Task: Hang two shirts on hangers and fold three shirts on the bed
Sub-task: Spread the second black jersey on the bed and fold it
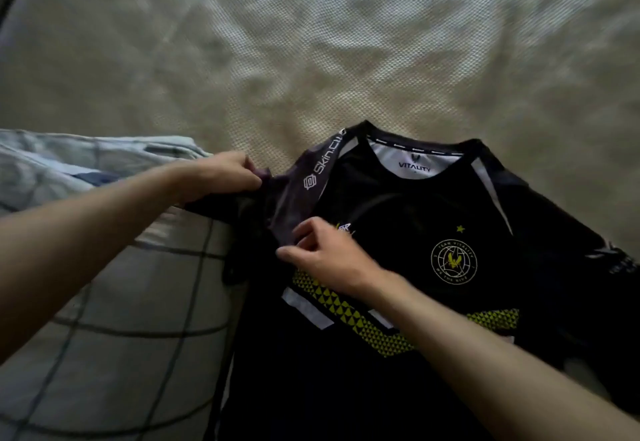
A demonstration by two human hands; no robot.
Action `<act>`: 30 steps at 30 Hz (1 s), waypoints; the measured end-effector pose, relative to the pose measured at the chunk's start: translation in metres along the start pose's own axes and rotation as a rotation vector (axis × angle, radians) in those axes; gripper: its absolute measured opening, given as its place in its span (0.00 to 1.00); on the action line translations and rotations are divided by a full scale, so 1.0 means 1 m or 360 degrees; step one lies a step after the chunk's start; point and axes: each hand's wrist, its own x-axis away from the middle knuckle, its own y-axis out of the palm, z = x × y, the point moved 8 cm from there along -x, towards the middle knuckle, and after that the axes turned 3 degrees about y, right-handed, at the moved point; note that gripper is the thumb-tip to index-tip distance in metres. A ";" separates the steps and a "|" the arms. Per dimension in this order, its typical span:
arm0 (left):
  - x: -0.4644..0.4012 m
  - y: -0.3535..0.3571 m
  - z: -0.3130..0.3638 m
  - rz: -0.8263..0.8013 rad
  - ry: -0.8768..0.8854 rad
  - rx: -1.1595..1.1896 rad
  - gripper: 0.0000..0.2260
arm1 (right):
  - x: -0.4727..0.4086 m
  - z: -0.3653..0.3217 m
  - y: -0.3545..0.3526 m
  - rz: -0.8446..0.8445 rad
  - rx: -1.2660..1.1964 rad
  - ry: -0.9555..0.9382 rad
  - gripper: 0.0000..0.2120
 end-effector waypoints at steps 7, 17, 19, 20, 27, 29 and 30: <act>0.030 -0.046 -0.012 0.0178 -0.0058 0.0053 0.09 | -0.003 -0.042 0.057 0.0158 -0.0253 0.0102 0.36; 0.061 -0.031 0.026 -0.0493 0.0136 0.0956 0.21 | -0.001 -0.098 0.041 0.0610 -0.0745 0.0029 0.18; 0.058 -0.031 0.040 -0.0493 0.0223 0.0821 0.22 | 0.004 -0.082 0.023 0.0805 -0.0860 0.0099 0.12; 0.056 -0.031 0.048 -0.0469 0.0274 0.0767 0.21 | 0.009 -0.072 0.014 0.0850 -0.0994 0.0100 0.12; 0.041 0.019 0.134 -0.0287 0.0937 -0.0190 0.31 | 0.113 0.036 -0.071 0.0926 -0.2055 0.0037 0.12; 0.041 0.050 0.169 -0.0184 0.1186 -0.0415 0.32 | 0.155 0.090 -0.101 0.1159 -0.2125 0.0074 0.14; 0.038 0.065 0.183 -0.0146 0.1244 -0.0571 0.32 | 0.175 0.122 -0.114 0.1328 -0.2099 0.0156 0.13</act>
